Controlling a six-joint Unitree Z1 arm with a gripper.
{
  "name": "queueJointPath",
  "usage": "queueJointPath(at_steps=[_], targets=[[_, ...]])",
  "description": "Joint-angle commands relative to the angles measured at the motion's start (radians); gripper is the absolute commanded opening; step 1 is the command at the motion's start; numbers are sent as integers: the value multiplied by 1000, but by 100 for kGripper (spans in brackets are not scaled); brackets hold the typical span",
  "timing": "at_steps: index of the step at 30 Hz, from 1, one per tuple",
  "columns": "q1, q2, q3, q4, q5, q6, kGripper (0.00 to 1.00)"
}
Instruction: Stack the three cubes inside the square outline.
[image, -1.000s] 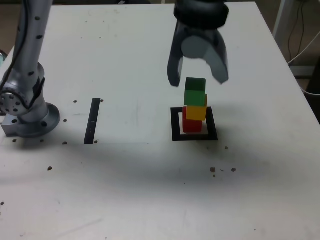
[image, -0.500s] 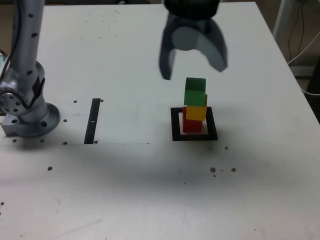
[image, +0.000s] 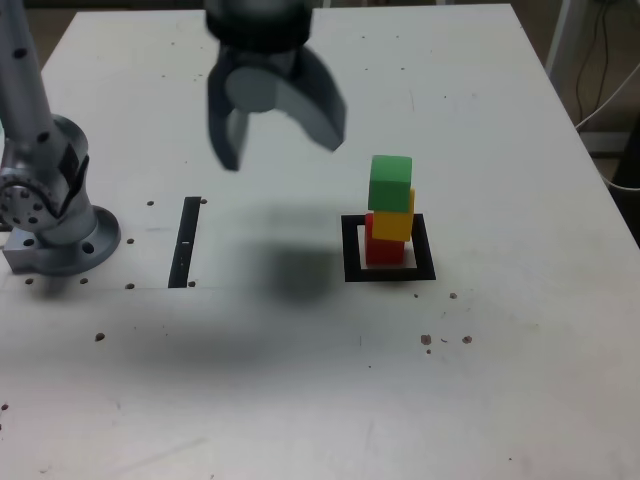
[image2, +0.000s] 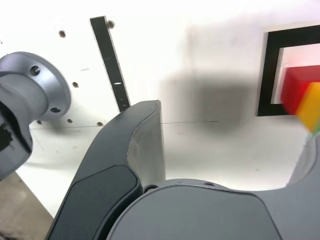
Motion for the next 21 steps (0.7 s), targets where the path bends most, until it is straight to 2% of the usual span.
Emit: queueJointPath(at_steps=[1,9,21], targets=[[1,-39,112,-32,-7,-5,99],[1,-140,351,-128,-20,-25,99],[1,-164,537,-256,-40,-26,99]])
